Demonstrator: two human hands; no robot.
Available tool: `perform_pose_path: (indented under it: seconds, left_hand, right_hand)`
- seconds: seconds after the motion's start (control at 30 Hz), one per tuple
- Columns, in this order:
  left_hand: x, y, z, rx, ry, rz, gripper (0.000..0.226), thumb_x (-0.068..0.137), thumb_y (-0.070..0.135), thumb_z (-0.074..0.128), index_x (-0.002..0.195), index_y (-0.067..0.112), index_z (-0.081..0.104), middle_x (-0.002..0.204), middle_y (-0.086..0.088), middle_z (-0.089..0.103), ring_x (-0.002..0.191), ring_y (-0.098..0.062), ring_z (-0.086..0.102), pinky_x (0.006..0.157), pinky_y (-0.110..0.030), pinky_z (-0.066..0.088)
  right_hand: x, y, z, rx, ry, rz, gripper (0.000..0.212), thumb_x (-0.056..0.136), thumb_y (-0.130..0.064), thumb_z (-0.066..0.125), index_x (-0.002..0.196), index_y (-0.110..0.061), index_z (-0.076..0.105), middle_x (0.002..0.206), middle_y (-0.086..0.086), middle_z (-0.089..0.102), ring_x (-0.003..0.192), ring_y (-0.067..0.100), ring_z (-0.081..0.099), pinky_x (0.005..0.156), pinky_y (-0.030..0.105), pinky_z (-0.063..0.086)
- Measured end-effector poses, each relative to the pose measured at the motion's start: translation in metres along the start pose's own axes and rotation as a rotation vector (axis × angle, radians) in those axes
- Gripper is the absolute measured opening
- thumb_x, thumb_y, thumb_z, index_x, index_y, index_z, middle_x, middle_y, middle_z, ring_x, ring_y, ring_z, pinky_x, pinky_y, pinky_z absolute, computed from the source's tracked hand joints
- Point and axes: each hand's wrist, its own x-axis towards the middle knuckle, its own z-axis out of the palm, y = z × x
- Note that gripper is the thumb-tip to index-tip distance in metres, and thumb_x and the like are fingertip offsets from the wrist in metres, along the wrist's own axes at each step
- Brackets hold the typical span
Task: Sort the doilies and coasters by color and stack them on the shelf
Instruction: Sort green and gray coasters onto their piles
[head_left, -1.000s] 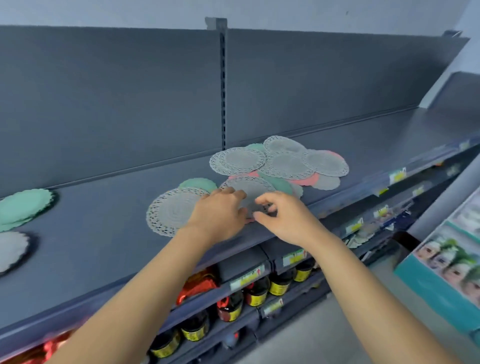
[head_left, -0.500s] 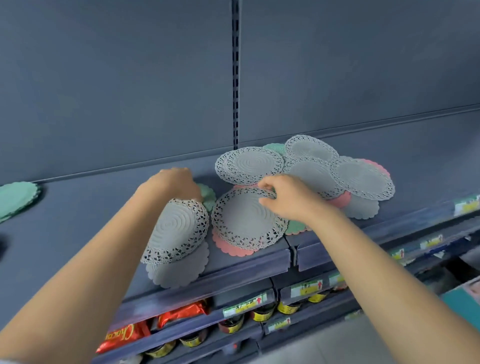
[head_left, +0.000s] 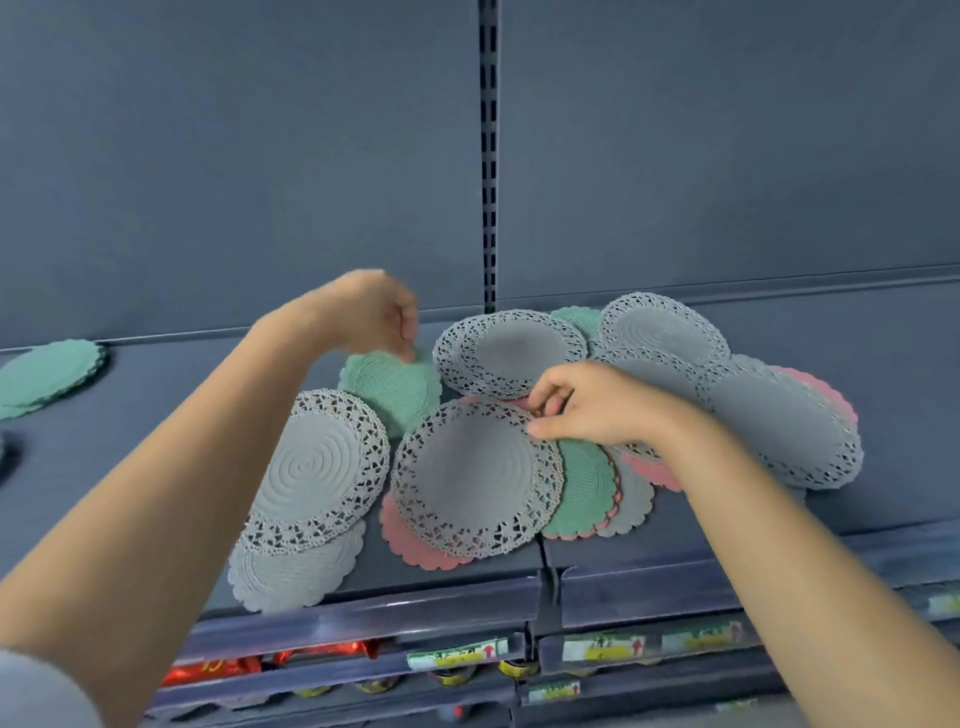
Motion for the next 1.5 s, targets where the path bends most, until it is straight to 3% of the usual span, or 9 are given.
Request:
perform_pose_path:
  seconds: [0.1,0.2,0.33,0.73,0.9,1.03,1.2,1.33,1.5]
  left_hand:
    - [-0.009,0.018,-0.002,-0.225,0.492,0.038,0.019,0.085,0.016,0.068,0.104,0.015,0.065,0.085,0.003,0.06,0.072,-0.022,0.058,0.068,-0.024,0.043]
    - [-0.019,0.032,0.002,-0.399,0.706,-0.069,0.024,0.089,0.013,0.062,0.113,0.015,0.063,0.09,0.003,0.057,0.071,-0.021,0.056,0.07,-0.024,0.045]
    - [-0.042,0.052,0.021,-0.699,0.747,-0.244,0.018,0.09,0.007,0.061,0.105,0.016,0.064,0.085,0.006,0.053,0.072,-0.024,0.062,0.065,-0.034,0.061]
    - [-0.108,0.108,0.079,-1.035,0.902,-0.631,0.012,0.093,0.001,0.055,0.103,0.006,0.053,0.099,-0.009,0.057,0.077,-0.02,0.066,0.059,-0.03,0.06]
    - [-0.132,0.105,0.073,-1.342,1.065,-0.7,0.018,0.095,-0.001,0.049,0.112,0.005,0.045,0.108,-0.014,0.06,0.085,-0.023,0.068,0.061,-0.032,0.061]
    - [-0.154,0.09,0.072,-1.411,1.166,-0.702,0.023,0.096,-0.001,0.047,0.119,0.005,0.043,0.12,-0.016,0.056,0.094,-0.026,0.066,0.062,-0.033,0.061]
    - [-0.194,0.062,0.064,-1.404,1.175,-0.744,0.031,0.096,0.0,0.049,0.126,0.003,0.044,0.126,-0.018,0.053,0.093,-0.028,0.064,0.057,-0.03,0.06]
    - [-0.241,0.027,0.053,-1.326,1.17,-0.733,0.027,0.095,0.0,0.051,0.121,0.006,0.047,0.12,-0.017,0.055,0.089,-0.027,0.064,0.057,-0.029,0.06]
    - [-0.306,-0.031,0.04,-1.387,1.108,-0.733,0.037,0.089,-0.004,0.057,0.124,0.003,0.048,0.111,-0.024,0.059,0.075,-0.026,0.063,0.056,-0.027,0.059]
  right_hand:
    - [-0.002,0.002,-0.018,-0.045,-0.209,-0.027,0.045,0.072,-0.016,0.081,0.112,-0.023,0.06,0.098,-0.007,0.061,0.082,0.012,0.062,0.087,0.037,0.054]
    - [-0.001,0.003,-0.026,-0.188,-0.293,-0.062,0.061,0.064,-0.017,0.087,0.117,-0.023,0.057,0.101,-0.007,0.059,0.089,0.017,0.063,0.085,0.039,0.055]
    - [-0.001,0.012,-0.024,-0.234,-0.245,-0.155,0.06,0.058,-0.024,0.09,0.109,-0.024,0.059,0.101,-0.008,0.058,0.09,0.013,0.06,0.078,0.03,0.052]
    - [-0.005,0.035,-0.018,-0.087,-0.107,-0.38,0.038,0.07,-0.02,0.082,0.094,-0.024,0.053,0.085,-0.011,0.05,0.077,0.009,0.048,0.059,0.023,0.036]
    - [-0.003,0.038,-0.027,0.115,0.242,-0.409,0.021,0.089,-0.01,0.06,0.106,-0.015,0.048,0.102,-0.003,0.052,0.092,0.016,0.05,0.075,0.026,0.035]
    - [-0.011,0.016,-0.039,0.374,0.585,-0.511,0.02,0.09,-0.007,0.057,0.106,-0.015,0.047,0.103,-0.003,0.051,0.091,0.015,0.048,0.072,0.022,0.034]
    - [-0.019,-0.041,-0.009,0.79,0.269,-0.504,0.02,0.089,-0.01,0.062,0.104,-0.021,0.053,0.11,0.003,0.062,0.096,0.017,0.062,0.076,0.04,0.056]
    - [-0.026,-0.091,0.04,0.928,0.05,-0.37,0.02,0.091,0.0,0.055,0.107,-0.014,0.054,0.1,0.004,0.063,0.083,0.017,0.062,0.054,0.027,0.054]
    - [-0.024,-0.152,0.101,1.011,-0.014,-0.227,0.028,0.088,0.008,0.049,0.11,-0.009,0.055,0.102,0.009,0.061,0.081,0.016,0.061,0.06,0.031,0.054]
